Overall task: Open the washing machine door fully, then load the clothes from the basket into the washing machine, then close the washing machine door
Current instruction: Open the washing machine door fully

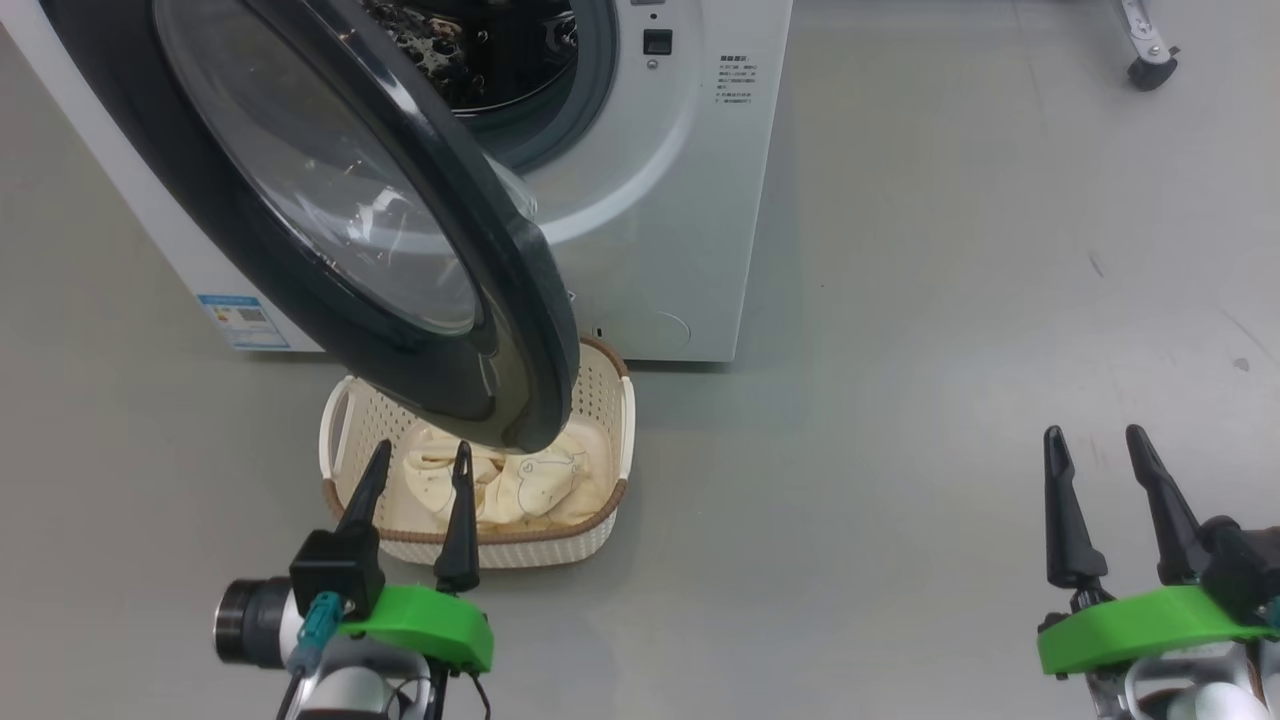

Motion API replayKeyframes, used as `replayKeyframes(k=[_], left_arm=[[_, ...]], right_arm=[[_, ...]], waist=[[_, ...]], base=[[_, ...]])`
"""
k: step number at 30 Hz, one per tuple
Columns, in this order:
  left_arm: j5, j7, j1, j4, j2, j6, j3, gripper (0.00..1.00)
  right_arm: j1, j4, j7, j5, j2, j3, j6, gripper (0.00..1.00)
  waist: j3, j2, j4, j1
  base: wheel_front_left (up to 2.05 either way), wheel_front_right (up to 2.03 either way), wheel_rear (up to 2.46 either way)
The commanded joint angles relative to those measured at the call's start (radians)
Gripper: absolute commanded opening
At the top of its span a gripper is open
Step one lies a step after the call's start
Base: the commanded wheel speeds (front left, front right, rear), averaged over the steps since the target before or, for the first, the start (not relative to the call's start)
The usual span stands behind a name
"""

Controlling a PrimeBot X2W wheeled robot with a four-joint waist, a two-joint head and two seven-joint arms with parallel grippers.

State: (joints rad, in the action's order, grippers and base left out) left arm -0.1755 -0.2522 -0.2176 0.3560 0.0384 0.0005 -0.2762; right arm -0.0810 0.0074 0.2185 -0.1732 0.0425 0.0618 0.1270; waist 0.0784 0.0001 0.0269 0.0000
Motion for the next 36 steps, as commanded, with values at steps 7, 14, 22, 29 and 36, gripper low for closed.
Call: replayKeyframes(k=[7,14,22,29,36], left_arm=[[0.007,-0.01,-0.032,-0.024,0.012,0.006,0.031,1.0],[0.0,-0.01,-0.037,-0.019,0.012,0.009,0.03,0.84],[-0.009,-0.01,-0.053,-0.033,0.012,0.005,0.039,0.0],[0.019,-0.01,-0.102,-0.091,0.02,0.025,0.084,0.0],[0.07,-0.01,-0.164,-0.296,0.047,0.066,0.142,0.0]], right_arm=[[0.029,-0.03,-0.005,-0.007,0.008,-0.023,0.004,1.0],[0.028,-0.028,-0.005,-0.012,0.008,-0.028,0.004,1.0],[0.028,-0.022,-0.011,-0.03,0.008,-0.039,0.004,1.0],[0.034,-0.019,-0.01,-0.034,0.008,-0.039,0.004,1.0],[0.038,-0.01,-0.004,-0.041,0.008,-0.034,0.004,1.0]], waist=[[0.007,-0.0001,0.003,0.0],[0.008,-0.0001,0.001,0.0],[0.007,-0.0001,-0.004,0.0],[0.014,-0.0001,-0.006,0.0],[0.009,-0.0001,-0.01,0.0]], base=[[0.0,0.0,0.0],[0.0,0.0,0.0],[0.0,0.0,0.0],[0.0,0.0,0.0],[0.0,0.0,0.0]])
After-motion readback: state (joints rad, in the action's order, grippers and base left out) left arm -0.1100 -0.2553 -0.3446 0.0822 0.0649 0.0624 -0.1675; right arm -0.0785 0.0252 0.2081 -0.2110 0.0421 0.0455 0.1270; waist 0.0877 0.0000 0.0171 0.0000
